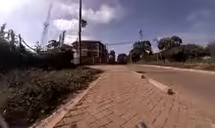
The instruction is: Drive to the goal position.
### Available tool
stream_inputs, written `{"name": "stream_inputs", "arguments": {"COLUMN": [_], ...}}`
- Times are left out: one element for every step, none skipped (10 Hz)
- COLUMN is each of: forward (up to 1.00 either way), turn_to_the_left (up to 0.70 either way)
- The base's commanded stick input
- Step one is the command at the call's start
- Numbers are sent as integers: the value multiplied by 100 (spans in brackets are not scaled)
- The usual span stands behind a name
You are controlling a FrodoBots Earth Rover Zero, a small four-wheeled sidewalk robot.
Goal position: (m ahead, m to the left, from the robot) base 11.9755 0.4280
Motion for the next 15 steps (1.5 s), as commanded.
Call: {"name": "stream_inputs", "arguments": {"forward": [100,100,100,100,100,100,100,100,100,100,100,100,100,100,100], "turn_to_the_left": [0,0,0,0,0,0,0,0,0,0,0,0,0,0,-7]}}
